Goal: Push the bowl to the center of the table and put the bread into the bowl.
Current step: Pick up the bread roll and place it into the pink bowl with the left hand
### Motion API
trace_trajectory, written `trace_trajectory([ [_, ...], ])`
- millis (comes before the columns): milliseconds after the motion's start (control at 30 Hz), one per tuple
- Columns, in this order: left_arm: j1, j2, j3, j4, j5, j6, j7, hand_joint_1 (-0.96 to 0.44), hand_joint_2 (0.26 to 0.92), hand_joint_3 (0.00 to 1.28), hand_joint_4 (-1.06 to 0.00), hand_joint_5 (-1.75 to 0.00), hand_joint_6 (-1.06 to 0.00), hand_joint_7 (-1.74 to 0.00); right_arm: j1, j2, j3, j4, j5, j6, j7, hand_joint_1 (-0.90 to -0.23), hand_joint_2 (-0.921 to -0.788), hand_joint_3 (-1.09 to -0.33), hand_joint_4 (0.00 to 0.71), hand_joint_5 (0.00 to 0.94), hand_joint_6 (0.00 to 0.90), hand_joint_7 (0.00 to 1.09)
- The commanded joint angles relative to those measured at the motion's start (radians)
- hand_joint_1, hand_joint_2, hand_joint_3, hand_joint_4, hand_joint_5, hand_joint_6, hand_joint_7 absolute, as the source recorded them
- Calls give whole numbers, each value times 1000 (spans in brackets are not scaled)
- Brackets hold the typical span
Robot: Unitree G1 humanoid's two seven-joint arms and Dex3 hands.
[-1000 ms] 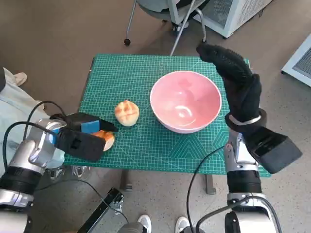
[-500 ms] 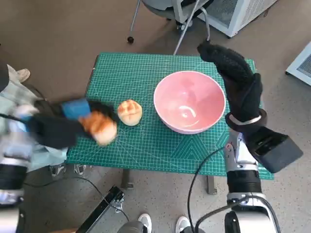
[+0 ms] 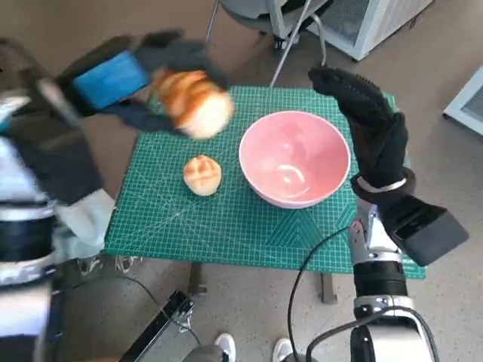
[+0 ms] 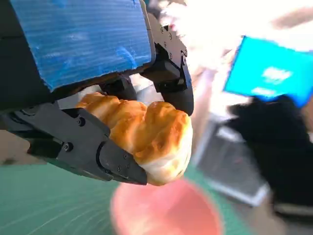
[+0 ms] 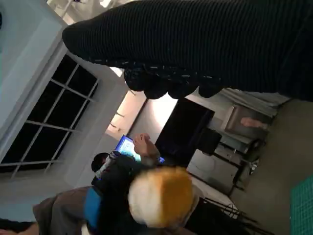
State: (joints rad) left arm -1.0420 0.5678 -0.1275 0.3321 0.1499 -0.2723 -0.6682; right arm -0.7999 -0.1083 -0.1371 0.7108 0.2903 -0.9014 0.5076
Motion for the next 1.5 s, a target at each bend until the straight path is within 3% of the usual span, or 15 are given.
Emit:
trace_trajectory([
  [33, -74, -84, -70, 156, 76, -66, 64, 0, 914, 38, -701, -1143, -707, -1098, 12, -1, -2, 11, 0, -2, 7, -556, -921, -697, 375, 8, 4, 910],
  [333, -199, -217, -188, 540, 222, -193, 193, -1, 920, 55, -688, -1138, -653, -1168, 31, -8, -6, -8, -1, -9, 1, -555, -921, -690, 378, 8, 25, 870],
  [667, -234, -314, -285, 773, 349, -217, 309, -1, 920, 65, -679, -1172, -640, -1159, 47, -24, -21, -13, -9, -16, -12, -575, -921, -681, 378, 6, 41, 822],
  [733, -235, -327, -297, 800, 359, -201, 297, -1, 920, 115, -630, -1221, -574, -1224, 49, -27, -23, -13, -12, -20, -15, -587, -921, -676, 379, 6, 37, 814],
  [800, -238, -336, -307, 819, 365, -175, 263, -2, 921, 224, -511, -1322, -445, -1375, 51, -29, -25, -16, -17, -24, -21, -591, -921, -673, 380, 7, 35, 808],
  [833, -239, -339, -311, 826, 367, -164, 246, -39, 875, 230, -376, -1038, -311, -1149, 52, -30, -25, -18, -19, -26, -24, -592, -921, -673, 381, 7, 35, 806],
  [867, -240, -341, -312, 830, 365, -153, 218, -53, 864, 221, -352, -891, -278, -1040, 53, -31, -26, -19, -22, -28, -28, -592, -921, -673, 381, 7, 35, 805],
  [933, -240, -339, -314, 831, 361, -142, 177, -78, 835, 150, -244, -409, -163, -745, 55, -33, -27, -21, -26, -33, -35, -592, -921, -674, 382, 7, 35, 801],
  [967, -240, -337, -314, 828, 359, -139, 161, -85, 821, 123, -194, -266, -119, -661, 56, -34, -27, -22, -28, -35, -38, -591, -921, -675, 382, 7, 35, 799],
  [1033, -239, -330, -310, 819, 352, -134, 134, -94, 806, 95, -139, -137, -76, -588, 59, -36, -27, -25, -31, -37, -43, -587, -921, -677, 382, 7, 37, 797],
  [1167, -226, -310, -277, 792, 317, -137, 94, -117, 789, 63, -82, -29, -24, -531, 63, -38, -25, -28, -32, -40, -50, -580, -921, -681, 382, 6, 39, 793],
  [1300, -199, -283, -250, 727, 301, -130, 110, -155, 789, 52, -66, -8, -7, -526, 66, -38, -22, -31, -35, -41, -56, -578, -921, -681, 379, 4, 41, 790],
  [1500, -143, -220, -192, 613, 251, -167, 126, -190, 800, 35, -82, -5, -51, -484, 65, -37, -19, -23, -33, -39, -56, -578, -921, -681, 373, 1, 43, 787],
])
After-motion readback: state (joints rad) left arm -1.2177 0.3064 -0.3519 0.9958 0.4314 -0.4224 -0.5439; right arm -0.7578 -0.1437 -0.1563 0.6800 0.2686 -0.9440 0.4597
